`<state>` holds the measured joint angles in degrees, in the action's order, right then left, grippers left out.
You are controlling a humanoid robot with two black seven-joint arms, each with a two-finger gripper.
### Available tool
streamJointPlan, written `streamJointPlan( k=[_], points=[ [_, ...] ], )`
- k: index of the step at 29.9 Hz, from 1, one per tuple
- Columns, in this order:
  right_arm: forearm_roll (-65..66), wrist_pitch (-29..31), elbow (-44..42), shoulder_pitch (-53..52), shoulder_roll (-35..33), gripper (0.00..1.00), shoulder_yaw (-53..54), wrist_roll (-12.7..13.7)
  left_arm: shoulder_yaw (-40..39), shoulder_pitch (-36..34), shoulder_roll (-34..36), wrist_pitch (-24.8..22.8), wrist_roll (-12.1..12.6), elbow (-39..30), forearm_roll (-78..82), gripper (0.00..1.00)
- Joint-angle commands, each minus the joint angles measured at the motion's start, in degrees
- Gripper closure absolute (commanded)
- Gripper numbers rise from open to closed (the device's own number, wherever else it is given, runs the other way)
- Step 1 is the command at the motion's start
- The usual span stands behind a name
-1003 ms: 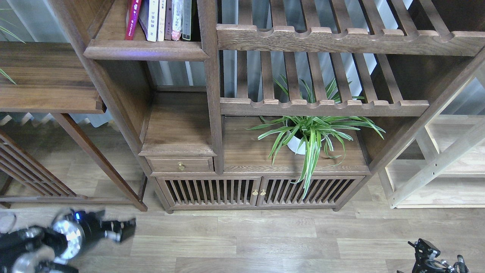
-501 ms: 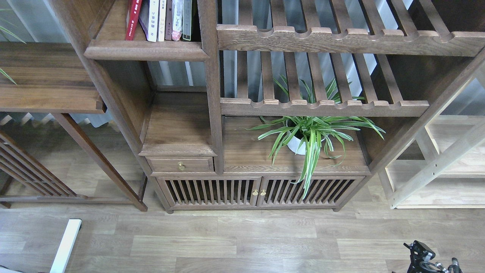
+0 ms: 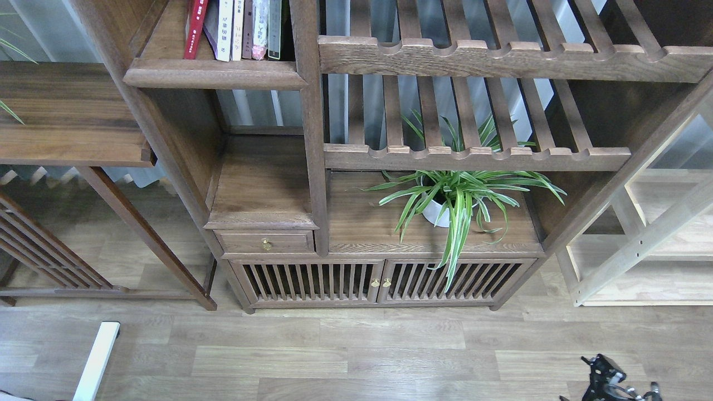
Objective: Organize books on shelf
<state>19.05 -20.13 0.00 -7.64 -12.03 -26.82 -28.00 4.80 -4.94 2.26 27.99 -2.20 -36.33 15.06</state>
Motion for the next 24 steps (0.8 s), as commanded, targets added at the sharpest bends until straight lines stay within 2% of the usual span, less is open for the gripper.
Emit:
streamJointPlan(
  k=[1,5,9,20,24],
  points=[
    [-0.60,0.00,-1.76,0.00,0.95,0.00,0.10,0.00,0.03,1.34,-2.26,-3.27,-0.35,7.14,-0.03,0.02],
    [-1.56,0.00,-1.67,0.26,2.09,0.00,3.16,0.00,0.12,2.04,-2.26,-12.14,-0.26,10.48,0.06,0.02],
    [-1.56,0.09,-1.67,0.44,2.53,0.00,4.67,0.00,0.04,2.31,-2.26,-16.55,0.53,12.59,-0.03,0.02],
    [-2.88,0.97,-1.84,1.32,5.43,0.00,5.02,0.00,0.03,2.31,-2.26,-17.62,3.60,14.35,-7.06,0.02],
    [-3.06,2.98,-2.19,2.63,6.75,0.00,4.32,0.00,0.30,3.01,-2.26,-18.23,4.13,16.55,-7.24,0.02]
  ],
)
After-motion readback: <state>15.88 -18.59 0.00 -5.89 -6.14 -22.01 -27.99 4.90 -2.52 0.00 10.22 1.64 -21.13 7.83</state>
